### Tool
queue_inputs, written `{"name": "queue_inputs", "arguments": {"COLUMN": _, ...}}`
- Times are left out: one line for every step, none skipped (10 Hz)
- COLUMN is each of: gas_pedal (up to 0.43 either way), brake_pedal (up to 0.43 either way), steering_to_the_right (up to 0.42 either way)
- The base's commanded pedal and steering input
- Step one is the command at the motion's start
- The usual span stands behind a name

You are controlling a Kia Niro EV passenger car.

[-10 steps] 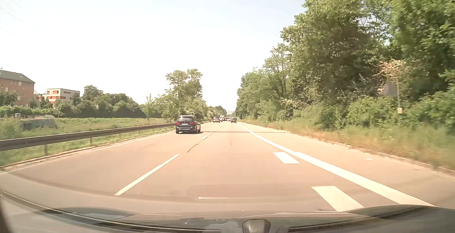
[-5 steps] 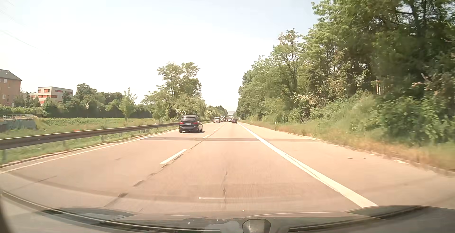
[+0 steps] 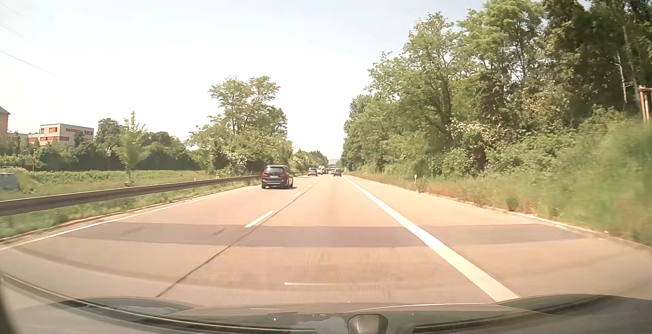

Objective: Follow the waypoints while adhering to traffic rules and regulations

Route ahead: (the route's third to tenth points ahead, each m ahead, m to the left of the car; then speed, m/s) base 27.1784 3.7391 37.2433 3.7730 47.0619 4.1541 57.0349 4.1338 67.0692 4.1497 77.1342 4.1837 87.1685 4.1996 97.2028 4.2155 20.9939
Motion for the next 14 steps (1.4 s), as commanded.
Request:
{"name": "queue_inputs", "arguments": {"gas_pedal": 0.098, "brake_pedal": 0.000, "steering_to_the_right": -0.002}}
{"name": "queue_inputs", "arguments": {"gas_pedal": 0.098, "brake_pedal": 0.000, "steering_to_the_right": -0.002}}
{"name": "queue_inputs", "arguments": {"gas_pedal": 0.098, "brake_pedal": 0.000, "steering_to_the_right": -0.003}}
{"name": "queue_inputs", "arguments": {"gas_pedal": 0.098, "brake_pedal": 0.000, "steering_to_the_right": -0.003}}
{"name": "queue_inputs", "arguments": {"gas_pedal": 0.098, "brake_pedal": 0.000, "steering_to_the_right": -0.003}}
{"name": "queue_inputs", "arguments": {"gas_pedal": 0.098, "brake_pedal": 0.000, "steering_to_the_right": -0.004}}
{"name": "queue_inputs", "arguments": {"gas_pedal": 0.098, "brake_pedal": 0.000, "steering_to_the_right": -0.003}}
{"name": "queue_inputs", "arguments": {"gas_pedal": 0.098, "brake_pedal": 0.000, "steering_to_the_right": -0.003}}
{"name": "queue_inputs", "arguments": {"gas_pedal": 0.098, "brake_pedal": 0.000, "steering_to_the_right": -0.003}}
{"name": "queue_inputs", "arguments": {"gas_pedal": 0.098, "brake_pedal": 0.000, "steering_to_the_right": -0.003}}
{"name": "queue_inputs", "arguments": {"gas_pedal": 0.098, "brake_pedal": 0.000, "steering_to_the_right": -0.002}}
{"name": "queue_inputs", "arguments": {"gas_pedal": 0.098, "brake_pedal": 0.000, "steering_to_the_right": -0.002}}
{"name": "queue_inputs", "arguments": {"gas_pedal": 0.098, "brake_pedal": 0.000, "steering_to_the_right": -0.002}}
{"name": "queue_inputs", "arguments": {"gas_pedal": 0.098, "brake_pedal": 0.000, "steering_to_the_right": -0.002}}
